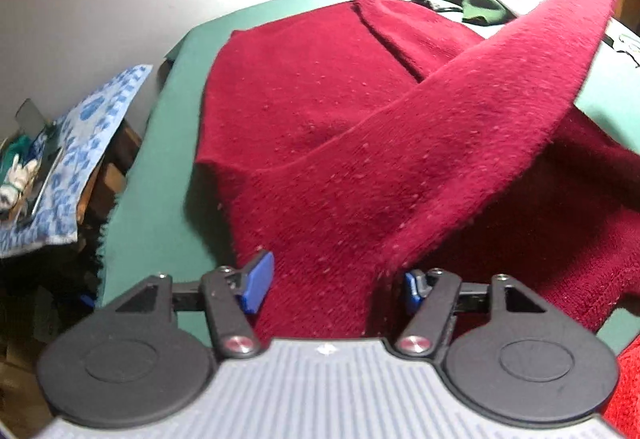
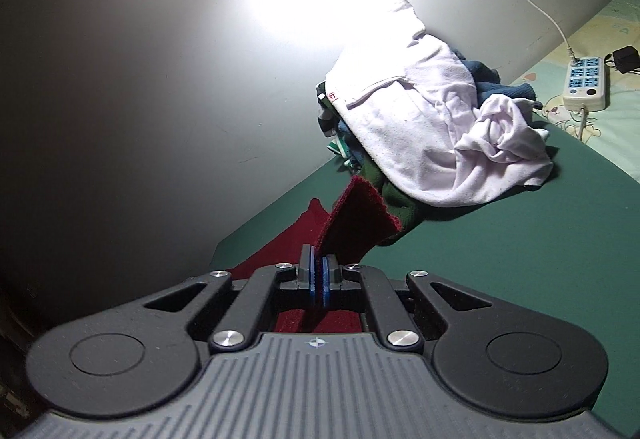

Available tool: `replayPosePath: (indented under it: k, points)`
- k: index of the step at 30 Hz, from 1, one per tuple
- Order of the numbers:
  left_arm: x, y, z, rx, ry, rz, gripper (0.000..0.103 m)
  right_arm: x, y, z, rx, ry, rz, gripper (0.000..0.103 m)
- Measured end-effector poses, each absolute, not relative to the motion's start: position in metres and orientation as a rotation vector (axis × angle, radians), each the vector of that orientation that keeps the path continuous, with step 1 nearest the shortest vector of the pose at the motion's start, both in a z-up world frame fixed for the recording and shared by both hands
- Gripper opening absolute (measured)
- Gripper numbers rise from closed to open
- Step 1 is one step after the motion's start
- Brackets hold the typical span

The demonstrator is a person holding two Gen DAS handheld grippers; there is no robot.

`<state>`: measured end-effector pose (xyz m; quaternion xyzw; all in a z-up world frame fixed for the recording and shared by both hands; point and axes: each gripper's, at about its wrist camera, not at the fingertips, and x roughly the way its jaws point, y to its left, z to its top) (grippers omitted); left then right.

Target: Fold clothes

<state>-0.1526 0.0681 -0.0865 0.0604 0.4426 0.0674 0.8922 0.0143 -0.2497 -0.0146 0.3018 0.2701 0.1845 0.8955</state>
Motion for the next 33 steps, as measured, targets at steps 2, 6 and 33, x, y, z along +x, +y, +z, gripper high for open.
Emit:
replayPosePath:
  k: [2,6,33]
  points:
    - [-0.156,0.066,-0.085,0.121,0.911,0.149,0.071,0.009,-0.259,-0.016,0.633,0.556,0.374,0.003]
    - [-0.162,0.056,-0.086,0.148,0.893,0.168,0.071,0.001,-0.277,-0.016,0.647,0.540,0.355,0.003]
    - [-0.185,0.047,-0.092,0.303,0.954,0.072,0.068,-0.037,-0.332,-0.053,0.588,0.582,0.187,0.003]
